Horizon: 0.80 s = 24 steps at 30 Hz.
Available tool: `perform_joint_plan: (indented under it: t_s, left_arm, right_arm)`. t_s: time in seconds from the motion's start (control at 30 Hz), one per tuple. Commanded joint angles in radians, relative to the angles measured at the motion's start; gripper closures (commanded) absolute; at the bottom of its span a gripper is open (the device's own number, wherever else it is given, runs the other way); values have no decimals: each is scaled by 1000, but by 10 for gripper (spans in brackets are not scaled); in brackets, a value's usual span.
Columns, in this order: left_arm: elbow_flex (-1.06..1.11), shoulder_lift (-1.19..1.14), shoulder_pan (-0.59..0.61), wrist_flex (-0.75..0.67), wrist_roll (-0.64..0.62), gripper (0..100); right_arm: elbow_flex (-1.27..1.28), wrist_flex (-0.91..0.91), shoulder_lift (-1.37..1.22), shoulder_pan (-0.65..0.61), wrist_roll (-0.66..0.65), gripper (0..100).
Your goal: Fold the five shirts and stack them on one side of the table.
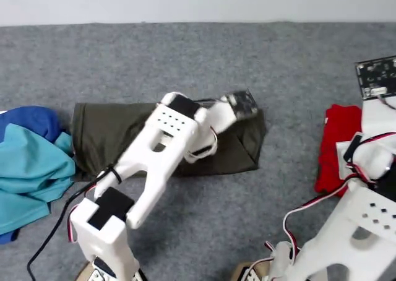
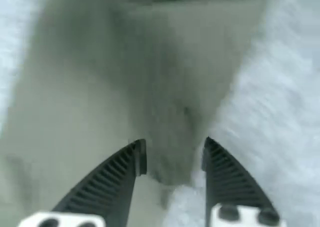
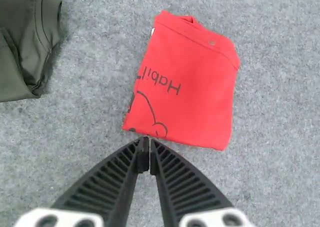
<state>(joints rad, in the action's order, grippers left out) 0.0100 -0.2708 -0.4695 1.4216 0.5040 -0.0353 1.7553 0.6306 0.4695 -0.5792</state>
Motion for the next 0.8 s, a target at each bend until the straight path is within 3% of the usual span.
perform_joint_plan:
  t_s: [0.0, 0.4, 0.77]
  left_arm:
    - [-44, 6, 9, 48, 15, 868]
    - [-122, -293, 161, -84, 101, 878]
    - [-458, -270, 117, 190, 100, 878]
  right_arm:
    - [-6, 38, 19, 8, -2, 986]
    - [-6, 38, 19, 8, -2, 986]
    - [-6, 38, 19, 8, -3, 986]
